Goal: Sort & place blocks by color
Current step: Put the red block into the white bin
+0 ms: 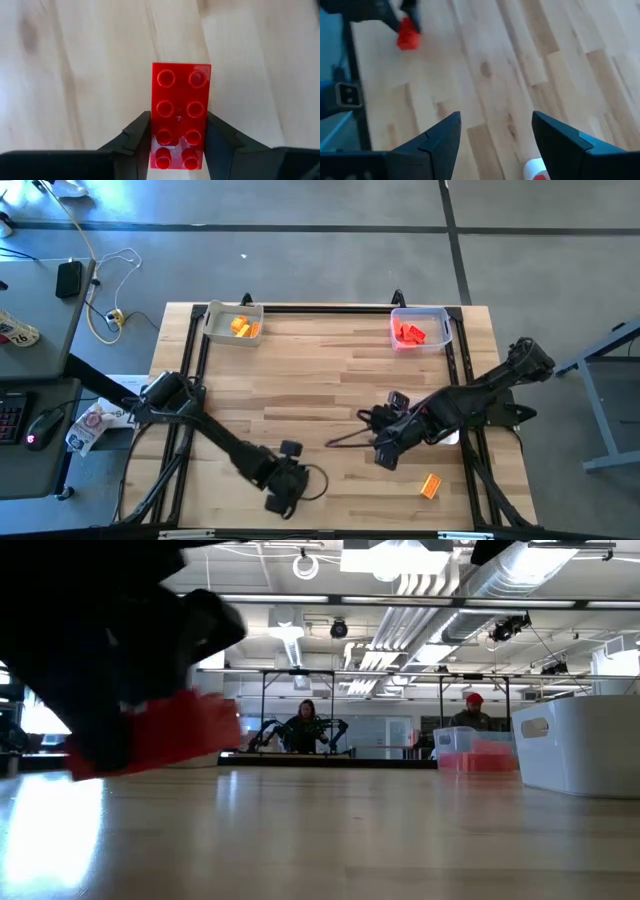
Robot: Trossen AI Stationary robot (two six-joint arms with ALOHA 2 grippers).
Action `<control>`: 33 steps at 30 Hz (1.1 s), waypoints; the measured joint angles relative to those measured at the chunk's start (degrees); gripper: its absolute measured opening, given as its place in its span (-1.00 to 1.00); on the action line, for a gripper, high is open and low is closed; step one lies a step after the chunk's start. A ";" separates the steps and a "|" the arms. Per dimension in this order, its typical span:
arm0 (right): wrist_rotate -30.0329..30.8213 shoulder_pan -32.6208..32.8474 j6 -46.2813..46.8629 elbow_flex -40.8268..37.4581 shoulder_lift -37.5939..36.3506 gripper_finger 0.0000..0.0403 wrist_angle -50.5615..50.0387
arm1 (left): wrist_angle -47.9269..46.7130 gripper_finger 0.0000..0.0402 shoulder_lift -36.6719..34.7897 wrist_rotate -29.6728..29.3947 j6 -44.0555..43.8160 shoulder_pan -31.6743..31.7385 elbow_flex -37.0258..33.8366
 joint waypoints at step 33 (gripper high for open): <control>-0.71 3.21 -22.45 -0.04 6.35 0.15 11.60 | 20.03 -0.42 -0.11 -14.76 7.27 10.27 9.90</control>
